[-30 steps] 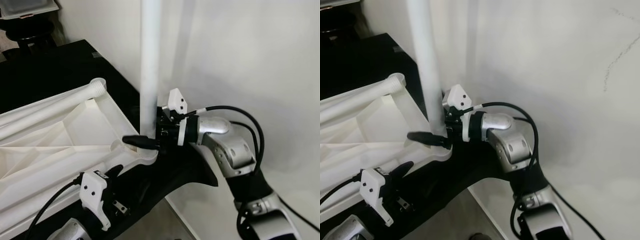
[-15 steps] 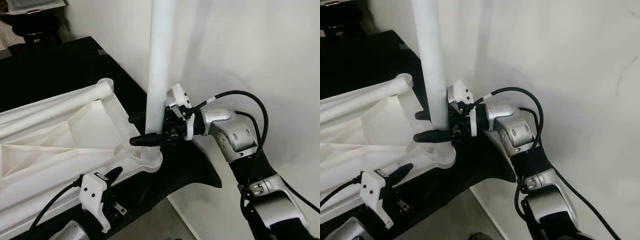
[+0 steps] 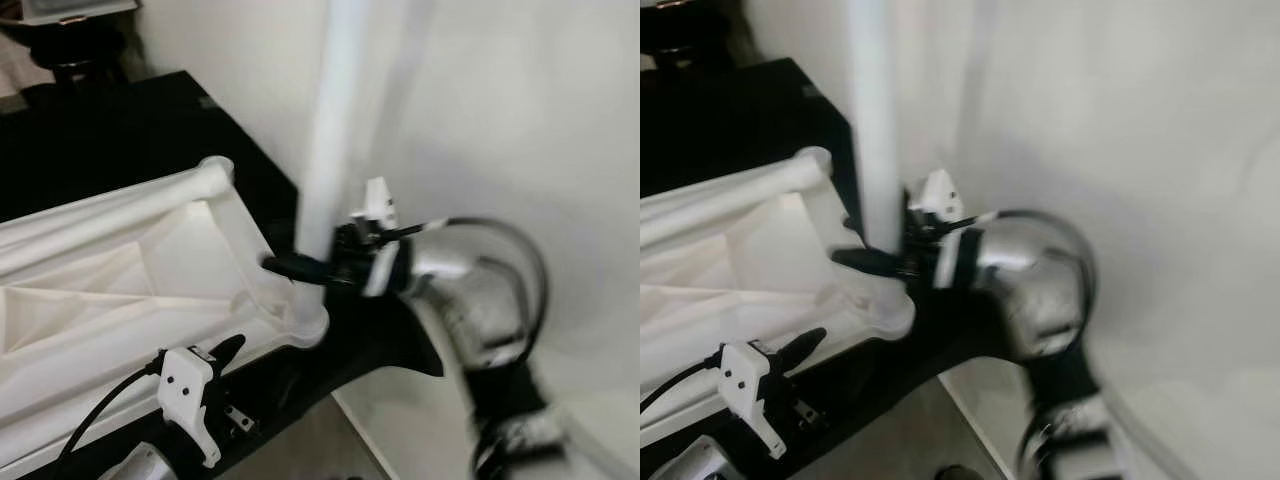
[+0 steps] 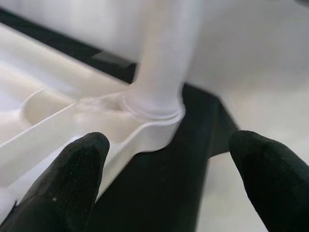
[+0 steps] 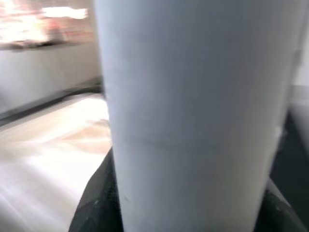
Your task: Building children table
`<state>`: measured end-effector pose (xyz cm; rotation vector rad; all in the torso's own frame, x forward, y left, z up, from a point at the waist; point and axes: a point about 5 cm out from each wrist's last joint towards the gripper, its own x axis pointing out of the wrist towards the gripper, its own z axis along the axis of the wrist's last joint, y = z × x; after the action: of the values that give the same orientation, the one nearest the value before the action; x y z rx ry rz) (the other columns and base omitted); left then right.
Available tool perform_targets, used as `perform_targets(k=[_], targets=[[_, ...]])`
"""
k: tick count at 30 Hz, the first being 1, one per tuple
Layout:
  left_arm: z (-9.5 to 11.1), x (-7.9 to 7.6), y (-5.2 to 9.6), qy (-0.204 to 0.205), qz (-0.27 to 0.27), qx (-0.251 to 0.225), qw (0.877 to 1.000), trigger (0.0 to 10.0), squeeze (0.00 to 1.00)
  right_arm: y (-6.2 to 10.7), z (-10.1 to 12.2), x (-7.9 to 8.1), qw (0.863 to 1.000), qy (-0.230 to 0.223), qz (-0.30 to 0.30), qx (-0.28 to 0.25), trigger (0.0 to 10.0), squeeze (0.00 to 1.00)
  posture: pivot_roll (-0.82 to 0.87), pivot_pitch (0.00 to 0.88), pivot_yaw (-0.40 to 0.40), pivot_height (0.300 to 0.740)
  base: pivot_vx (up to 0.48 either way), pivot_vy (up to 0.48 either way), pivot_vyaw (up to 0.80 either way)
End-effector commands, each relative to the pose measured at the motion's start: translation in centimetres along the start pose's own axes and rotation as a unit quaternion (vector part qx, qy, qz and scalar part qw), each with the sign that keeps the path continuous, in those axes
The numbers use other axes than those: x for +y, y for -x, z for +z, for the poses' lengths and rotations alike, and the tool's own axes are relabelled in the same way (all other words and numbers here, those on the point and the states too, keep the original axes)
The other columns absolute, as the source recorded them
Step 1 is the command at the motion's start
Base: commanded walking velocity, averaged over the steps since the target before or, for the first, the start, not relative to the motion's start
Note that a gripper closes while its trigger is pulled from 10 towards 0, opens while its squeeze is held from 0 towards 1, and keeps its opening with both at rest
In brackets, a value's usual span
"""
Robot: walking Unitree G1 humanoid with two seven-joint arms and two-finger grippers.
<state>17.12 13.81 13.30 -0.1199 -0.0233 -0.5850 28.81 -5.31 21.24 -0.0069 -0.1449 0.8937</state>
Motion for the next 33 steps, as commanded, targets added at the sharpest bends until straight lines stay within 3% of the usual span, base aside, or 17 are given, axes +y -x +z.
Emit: perform_targets(k=[1,2,5,10,11,12,13,15,16,21,22,23,25,28,33], targets=[[-0.1,-0.3,0.3,0.003,-0.003,0.002,1.0,10.0,0.0,1.8,-3.8,-0.8,0.985,0.009,-0.123,0.117,0.0,0.0,-0.23,0.147,-0.072,0.74,0.0,0.0,0.0],[-0.1,-0.3,0.3,0.003,-0.003,0.002,1.0,10.0,0.0,1.8,-3.8,-0.8,0.985,0.009,-0.123,0.117,0.0,0.0,-0.23,0.147,-0.072,0.74,0.0,0.0,0.0],[-0.5,-0.3,0.3,0.006,-0.007,0.006,1.0,10.0,0.0,1.2,-3.6,1.0,0.995,-0.002,-0.039,0.097,0.0,0.0,-0.23,0.118,-0.074,0.74,0.0,0.0,0.0],[-0.7,-0.4,0.3,0.008,-0.01,0.01,1.0,10.0,0.0,0.1,-3.0,1.6,0.996,-0.014,-0.006,0.083,0.0,0.0,-0.23,0.113,-0.071,0.74,0.0,0.0,0.0],[-0.7,-0.4,0.3,0.007,-0.009,0.01,1.0,10.0,0.0,0.0,-2.8,1.7,0.997,-0.027,0.005,0.072,10.0,0.0,-0.23,0.112,-0.07,0.74,0.0,0.0,0.0],[-0.7,-0.4,0.3,0.007,-0.009,0.01,1.0,10.0,0.0,0.0,-2.8,1.7,0.997,-0.027,0.005,0.072,10.0,0.0,-0.23,0.112,-0.07,0.74,0.0,0.0,0.0],[-0.6,-0.5,0.3,0.007,-0.008,0.009,1.0,10.0,0.0,-0.1,-2.5,2.0,0.997,-0.041,0.025,0.064,10.0,0.85,-0.22,0.117,-0.068,0.74,0.0,0.0,0.0],[-0.6,-0.5,0.3,0.007,-0.008,0.009,1.0,10.0,0.0,-0.2,-2.3,2.2,0.996,-0.049,0.038,0.058,10.0,0.85,-0.22,0.117,-0.068,0.74,0.0,0.0,0.0],[-0.6,-0.5,0.3,0.007,-0.008,0.009,1.0,10.0,0.0,-0.2,-1.6,2.4,0.996,-0.05,0.064,0.042,10.0,1.0,-0.23,0.117,-0.068,0.74,0.0,0.0,0.0],[-0.6,-0.6,0.3,0.007,-0.009,0.008,1.0,10.0,0.0,0.0,-0.2,1.7,0.987,-0.027,0.156,0.023,10.0,1.0,-0.22,0.113,-0.068,0.74,0.0,0.0,0.0],[-0.6,-0.6,0.3,0.007,-0.009,0.008,1.0,10.0,0.0,0.4,0.1,1.4,0.978,-0.002,0.207,0.027,10.0,0.9,-0.22,0.114,-0.07,0.74,0.0,0.0,0.0],[-0.6,-0.6,0.3,0.007,-0.009,0.008,1.0,10.0,0.0,0.9,0.1,0.9,0.965,0.024,0.257,0.041,10.0,0.0,-0.22,0.113,-0.069,0.74,0.0,0.0,0.0],[-0.6,-0.6,0.3,0.007,-0.009,0.008,1.0,10.0,0.0,0.9,0.1,0.9,0.965,0.024,0.257,0.041,10.0,0.0,-0.22,0.113,-0.069,0.74,0.0,0.0,0.0],[-0.6,-0.7,0.2,0.007,-0.009,0.007,1.0,10.0,0.0,1.8,0.4,-0.8,0.932,0.061,0.349,0.076,10.0,0.0,-0.21,0.115,-0.073,0.74,0.0,0.0,0.0],[-0.6,-0.9,0.3,0.007,-0.009,0.007,1.0,10.0,0.0,0.9,1.6,-2.7,0.929,0.067,0.357,0.076,10.0,0.0,-0.21,0.12,-0.072,0.74,0.0,0.0,0.0]])
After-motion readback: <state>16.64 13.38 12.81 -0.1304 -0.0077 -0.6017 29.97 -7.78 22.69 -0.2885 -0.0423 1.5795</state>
